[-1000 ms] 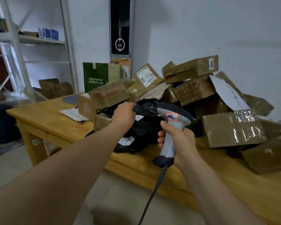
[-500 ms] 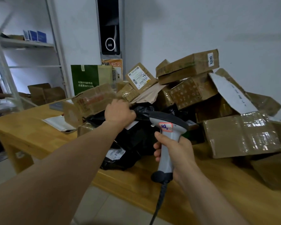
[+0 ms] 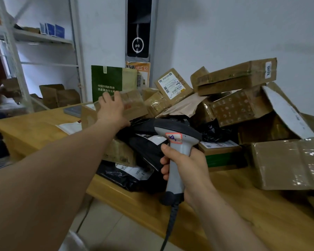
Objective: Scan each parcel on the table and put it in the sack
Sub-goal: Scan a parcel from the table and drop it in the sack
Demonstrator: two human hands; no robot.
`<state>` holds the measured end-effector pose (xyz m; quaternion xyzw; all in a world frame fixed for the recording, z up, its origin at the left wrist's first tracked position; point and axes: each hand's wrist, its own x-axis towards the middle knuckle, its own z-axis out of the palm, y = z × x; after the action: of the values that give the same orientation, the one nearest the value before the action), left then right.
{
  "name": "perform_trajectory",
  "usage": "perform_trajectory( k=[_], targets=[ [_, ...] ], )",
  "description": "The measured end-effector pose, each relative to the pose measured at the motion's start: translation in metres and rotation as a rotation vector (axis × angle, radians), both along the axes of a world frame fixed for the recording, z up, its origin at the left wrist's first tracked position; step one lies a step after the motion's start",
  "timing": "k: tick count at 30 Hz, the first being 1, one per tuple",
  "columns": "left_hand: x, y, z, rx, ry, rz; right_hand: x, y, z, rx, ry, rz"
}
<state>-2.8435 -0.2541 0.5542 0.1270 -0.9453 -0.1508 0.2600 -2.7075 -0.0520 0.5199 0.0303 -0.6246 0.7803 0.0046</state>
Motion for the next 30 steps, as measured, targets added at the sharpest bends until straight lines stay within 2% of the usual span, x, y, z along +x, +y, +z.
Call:
perform_trajectory(
  k=[3,7,9,11,12,14,16,19,25,30],
  targets=[
    [0.005,-0.007,0.004,0.102,0.071,0.013,-0.001,-0.004,0.001,0.012,0.004,-0.003],
    [0.028,-0.019,0.025,0.439,0.269,0.035,0.006,-0.007,0.007,0.019,0.007,-0.017],
    [0.046,-0.028,0.029,0.829,0.291,-0.045,0.013,-0.01,0.011,0.006,-0.001,-0.01],
    [0.074,-0.034,0.025,1.275,0.288,-0.25,0.023,-0.015,0.015,-0.017,-0.012,-0.002],
    [0.089,-0.039,0.019,1.416,0.269,-0.349,0.028,-0.018,0.016,-0.029,-0.017,-0.001],
    [0.125,-0.044,0.003,1.581,0.22,-0.45,0.04,-0.025,0.017,-0.048,-0.027,-0.003],
    [0.161,-0.049,-0.016,1.642,0.149,-0.466,0.055,-0.03,0.015,-0.054,-0.03,0.004],
    [0.208,-0.056,-0.044,1.614,0.047,-0.417,0.084,-0.039,0.01,-0.036,-0.039,0.051],
    [0.265,-0.089,-0.081,1.577,0.004,-0.234,0.146,-0.059,-0.007,0.082,-0.188,0.219],
    [0.299,-0.116,-0.101,1.481,-0.055,-0.173,0.183,-0.079,-0.019,0.166,-0.229,0.301]
  ],
)
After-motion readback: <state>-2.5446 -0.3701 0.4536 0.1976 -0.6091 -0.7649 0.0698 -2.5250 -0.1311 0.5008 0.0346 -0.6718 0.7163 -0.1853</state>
